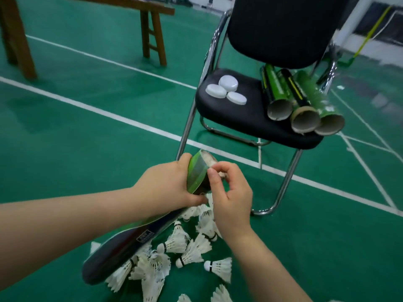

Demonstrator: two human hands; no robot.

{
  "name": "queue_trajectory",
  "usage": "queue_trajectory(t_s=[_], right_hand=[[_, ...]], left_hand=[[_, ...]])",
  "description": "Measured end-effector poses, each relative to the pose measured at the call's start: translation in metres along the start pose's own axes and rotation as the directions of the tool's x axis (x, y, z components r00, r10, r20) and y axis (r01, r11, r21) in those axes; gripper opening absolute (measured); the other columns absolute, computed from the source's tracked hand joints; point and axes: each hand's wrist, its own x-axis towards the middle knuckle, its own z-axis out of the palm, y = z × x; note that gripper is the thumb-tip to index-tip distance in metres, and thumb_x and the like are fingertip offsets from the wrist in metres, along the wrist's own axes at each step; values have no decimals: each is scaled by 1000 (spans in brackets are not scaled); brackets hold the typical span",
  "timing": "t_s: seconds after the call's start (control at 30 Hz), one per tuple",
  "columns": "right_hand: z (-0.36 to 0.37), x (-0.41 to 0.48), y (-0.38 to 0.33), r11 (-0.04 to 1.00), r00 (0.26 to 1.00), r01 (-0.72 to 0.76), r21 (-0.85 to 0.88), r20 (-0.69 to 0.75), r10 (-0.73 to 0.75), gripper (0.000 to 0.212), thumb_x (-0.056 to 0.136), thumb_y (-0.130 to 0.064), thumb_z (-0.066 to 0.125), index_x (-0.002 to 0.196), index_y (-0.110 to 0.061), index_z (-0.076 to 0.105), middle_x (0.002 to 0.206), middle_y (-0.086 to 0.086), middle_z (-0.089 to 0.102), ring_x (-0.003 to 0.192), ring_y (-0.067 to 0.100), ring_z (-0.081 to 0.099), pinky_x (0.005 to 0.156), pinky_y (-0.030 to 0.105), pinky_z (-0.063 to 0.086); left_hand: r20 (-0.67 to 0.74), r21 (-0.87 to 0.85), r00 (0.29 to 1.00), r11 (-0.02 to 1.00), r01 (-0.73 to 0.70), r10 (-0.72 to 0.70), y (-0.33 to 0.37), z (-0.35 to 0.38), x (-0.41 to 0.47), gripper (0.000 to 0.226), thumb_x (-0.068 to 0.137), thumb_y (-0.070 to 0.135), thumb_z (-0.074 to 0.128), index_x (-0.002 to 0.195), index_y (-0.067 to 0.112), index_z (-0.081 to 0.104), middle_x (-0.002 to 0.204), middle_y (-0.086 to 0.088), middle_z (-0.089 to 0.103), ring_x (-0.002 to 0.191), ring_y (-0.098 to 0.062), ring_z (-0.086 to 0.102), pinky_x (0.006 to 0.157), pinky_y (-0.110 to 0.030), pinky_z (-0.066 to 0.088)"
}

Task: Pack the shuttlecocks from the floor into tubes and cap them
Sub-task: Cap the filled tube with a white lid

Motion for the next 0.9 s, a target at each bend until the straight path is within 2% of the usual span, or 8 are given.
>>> queue_trajectory(t_s=[0.1, 0.27, 0.37, 0.47, 0.53, 0.67, 0.77, 0.9], right_hand=[[-13, 24, -11, 998, 998, 56, -39, -37, -58, 14, 85, -36, 49, 83, -24, 57, 81, -12, 56, 79, 6, 53, 69, 12, 39], [-34, 65, -29, 987, 986, 140, -75, -79, -146, 11, 83, -34, 53, 78, -24, 54, 78, -10, 55, 77, 2, 51, 69, 9, 37], [-44, 88, -36, 978, 976, 185, -99, -95, -194, 10, 83, -33, 53, 79, -24, 54, 78, -11, 55, 78, 2, 51, 69, 9, 37], [-52, 111, -40, 969, 969, 213, -127, -97, -226, 12, 83, -34, 53, 80, -23, 56, 79, -9, 55, 78, 6, 52, 69, 14, 39], [-58, 125, -43, 958, 963, 236, -163, -93, -253, 14, 83, -35, 52, 81, -23, 57, 79, -8, 56, 78, 10, 52, 69, 22, 43], [-66, 154, -46, 921, 943, 298, -252, -72, -325, 16, 83, -36, 51, 79, -22, 58, 76, -10, 55, 77, 13, 52, 71, 36, 46], [-66, 170, -40, 894, 937, 326, -307, -20, -349, 21, 82, -37, 50, 78, -20, 61, 76, -10, 59, 75, 14, 54, 73, 44, 47], [-61, 181, -16, 874, 936, 341, -347, 39, -349, 26, 85, -38, 47, 81, -19, 63, 76, -7, 62, 76, 15, 54, 75, 45, 46]], left_hand=[[-72, -90, 997, 996, -13, 6, 13, -14, 14, 66, 67, 68, 60, 111, 28, 33, 83, 12, 56, 71, -13, 56, 62, -30, 50], [-189, -280, 982, 960, -34, -20, 36, -34, 40, 55, 65, 62, 64, 99, 31, 33, 78, 15, 52, 71, -13, 51, 58, -29, 39], [-243, -329, 969, 943, -44, -39, 47, -46, 56, 55, 66, 57, 67, 100, 31, 32, 78, 13, 49, 71, -15, 49, 60, -30, 37], [-276, -351, 960, 934, -64, -38, 57, -59, 72, 55, 68, 53, 69, 100, 30, 31, 75, 13, 47, 71, -16, 47, 60, -29, 36], [-287, -361, 957, 930, -70, -39, 62, -66, 84, 58, 68, 52, 69, 106, 27, 33, 74, 14, 46, 73, -17, 49, 62, -29, 38], [-308, -391, 950, 917, -75, -54, 64, -73, 109, 64, 67, 53, 69, 112, 22, 36, 76, 12, 53, 78, -21, 58, 66, -34, 48], [-323, -435, 943, 898, -69, -84, 61, -67, 123, 62, 66, 52, 71, 106, 23, 33, 72, 15, 50, 73, -19, 54, 61, -32, 44], [-323, -483, 938, 874, -51, -124, 54, -45, 136, 59, 67, 52, 72, 101, 29, 29, 71, 19, 47, 71, -17, 49, 61, -29, 39]])
